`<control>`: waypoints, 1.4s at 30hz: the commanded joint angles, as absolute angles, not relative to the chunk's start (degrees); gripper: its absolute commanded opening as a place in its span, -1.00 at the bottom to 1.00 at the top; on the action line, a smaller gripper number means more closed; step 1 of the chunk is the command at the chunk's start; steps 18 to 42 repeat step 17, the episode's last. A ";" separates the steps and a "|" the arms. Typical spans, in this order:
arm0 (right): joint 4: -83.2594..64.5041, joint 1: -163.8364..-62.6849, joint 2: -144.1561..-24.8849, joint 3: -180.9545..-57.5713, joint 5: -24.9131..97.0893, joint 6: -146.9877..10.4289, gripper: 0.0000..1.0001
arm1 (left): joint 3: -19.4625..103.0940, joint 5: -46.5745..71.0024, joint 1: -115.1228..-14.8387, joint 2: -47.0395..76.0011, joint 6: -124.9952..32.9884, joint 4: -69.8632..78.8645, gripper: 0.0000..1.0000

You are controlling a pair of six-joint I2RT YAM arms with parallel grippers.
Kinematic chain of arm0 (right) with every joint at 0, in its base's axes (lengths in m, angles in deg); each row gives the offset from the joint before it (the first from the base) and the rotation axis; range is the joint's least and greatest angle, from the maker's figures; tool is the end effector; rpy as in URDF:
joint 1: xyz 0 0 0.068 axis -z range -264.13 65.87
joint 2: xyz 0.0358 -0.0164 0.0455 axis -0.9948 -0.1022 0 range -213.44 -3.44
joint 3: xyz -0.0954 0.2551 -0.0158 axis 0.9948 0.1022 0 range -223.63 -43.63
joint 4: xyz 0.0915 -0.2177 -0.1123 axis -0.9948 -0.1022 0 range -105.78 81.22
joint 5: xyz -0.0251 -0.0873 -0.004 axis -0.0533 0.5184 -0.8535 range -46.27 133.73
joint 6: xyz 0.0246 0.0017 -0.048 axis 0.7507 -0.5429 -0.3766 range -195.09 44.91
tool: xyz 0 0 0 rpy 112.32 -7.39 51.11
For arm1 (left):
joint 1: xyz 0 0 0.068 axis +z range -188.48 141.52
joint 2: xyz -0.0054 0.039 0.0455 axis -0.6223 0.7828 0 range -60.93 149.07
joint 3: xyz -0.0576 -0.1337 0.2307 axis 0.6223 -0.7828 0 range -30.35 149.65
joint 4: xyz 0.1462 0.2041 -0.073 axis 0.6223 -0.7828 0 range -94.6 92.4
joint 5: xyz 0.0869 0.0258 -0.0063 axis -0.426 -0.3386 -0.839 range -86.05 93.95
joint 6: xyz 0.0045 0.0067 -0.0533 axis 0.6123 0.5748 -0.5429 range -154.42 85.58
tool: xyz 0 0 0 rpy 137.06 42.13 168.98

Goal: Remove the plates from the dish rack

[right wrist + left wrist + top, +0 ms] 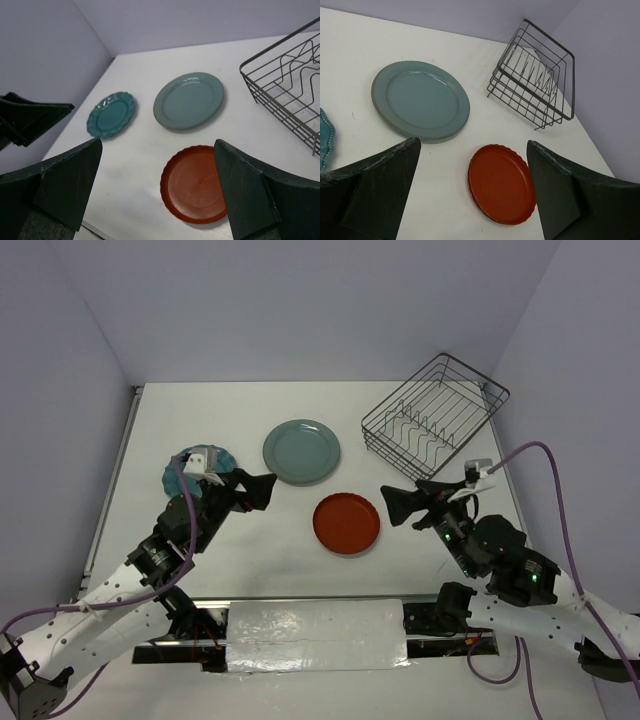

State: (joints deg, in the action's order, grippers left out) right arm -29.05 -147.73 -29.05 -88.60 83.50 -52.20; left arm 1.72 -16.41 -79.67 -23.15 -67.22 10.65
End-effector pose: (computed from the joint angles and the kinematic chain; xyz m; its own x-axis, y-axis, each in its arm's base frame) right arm 0.0625 0.0746 0.3638 -0.1637 0.3428 -0.9250 -0.3694 0.8482 0.3797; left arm 0.1348 -0.1016 0.3152 -0.1646 -0.5308 -0.8314 0.3172 0.7696 -0.5541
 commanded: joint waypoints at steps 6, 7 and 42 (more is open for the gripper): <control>-25.30 -147.42 -25.58 -86.34 85.12 -52.42 0.99 | 1.64 -14.15 -79.97 -23.48 -65.36 15.67 0.99; -25.74 -147.59 -25.94 -86.52 85.13 -52.42 0.99 | 1.46 -13.89 -79.97 -23.74 -65.27 15.93 0.99; -28.21 -147.50 -31.56 -88.63 85.30 -51.89 1.00 | 0.58 -13.27 -79.97 -24.72 -65.10 17.16 0.99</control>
